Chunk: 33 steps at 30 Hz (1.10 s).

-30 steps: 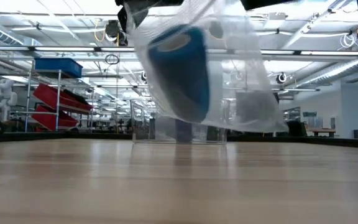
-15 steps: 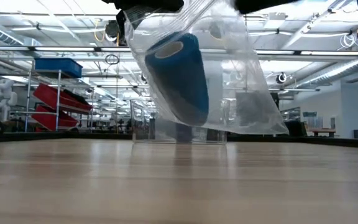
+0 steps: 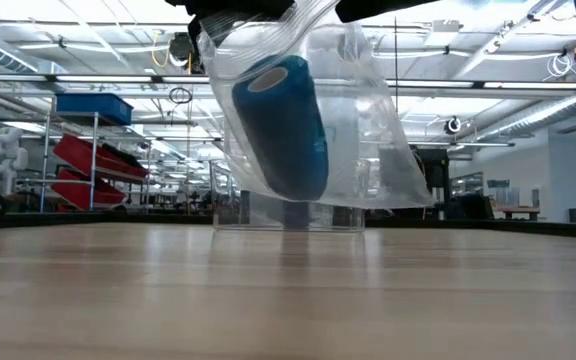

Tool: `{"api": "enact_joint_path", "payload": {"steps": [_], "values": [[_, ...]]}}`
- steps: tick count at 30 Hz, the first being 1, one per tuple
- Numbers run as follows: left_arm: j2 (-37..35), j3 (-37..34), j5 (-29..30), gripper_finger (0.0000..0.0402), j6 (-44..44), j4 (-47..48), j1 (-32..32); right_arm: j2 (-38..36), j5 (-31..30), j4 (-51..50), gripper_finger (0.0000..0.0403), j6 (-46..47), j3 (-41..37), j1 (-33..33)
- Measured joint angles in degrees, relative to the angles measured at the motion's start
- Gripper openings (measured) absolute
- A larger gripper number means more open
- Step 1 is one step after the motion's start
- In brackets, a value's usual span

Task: Roll bandage
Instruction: Close the transparent zip bag

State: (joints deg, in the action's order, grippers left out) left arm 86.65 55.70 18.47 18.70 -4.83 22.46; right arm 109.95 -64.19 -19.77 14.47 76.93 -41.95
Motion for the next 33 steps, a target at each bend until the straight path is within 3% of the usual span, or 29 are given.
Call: {"api": "enact_joint_path", "payload": {"steps": [2,4,11,19,26,33], "values": [[0.0,0.0,1.0,0.0000,0.0,-0.3,0.0,0.0,0.2,-0.1,0.0028,-0.2,0.0,0.0],[0.0,0.0,2.7,0.0000,0.3,-0.4,0.0,0.0,0.4,0.0,0.0009,-0.4,0.0,0.0],[0.0,0.0,6.3,0.0000,0.2,-0.8,0.0,0.0,1.2,-0.2,0.0001,1.2,0.0,-0.3],[0.0,0.0,6.1,0.0009,-3.0,2.6,0.0,-1.7,-4.4,-1.2,0.0000,1.6,0.0,-2.1],[0.0,0.0,5.6,0.0034,-3.3,4.8,0.0,-7.5,-4.2,-12.9,0.0000,13.3,0.0,-3.0],[0.0,0.0,1.5,0.0040,-4.1,4.7,0.0,-11.6,0.9,-28.7,0.0000,29.5,0.0,-3.1]]}}
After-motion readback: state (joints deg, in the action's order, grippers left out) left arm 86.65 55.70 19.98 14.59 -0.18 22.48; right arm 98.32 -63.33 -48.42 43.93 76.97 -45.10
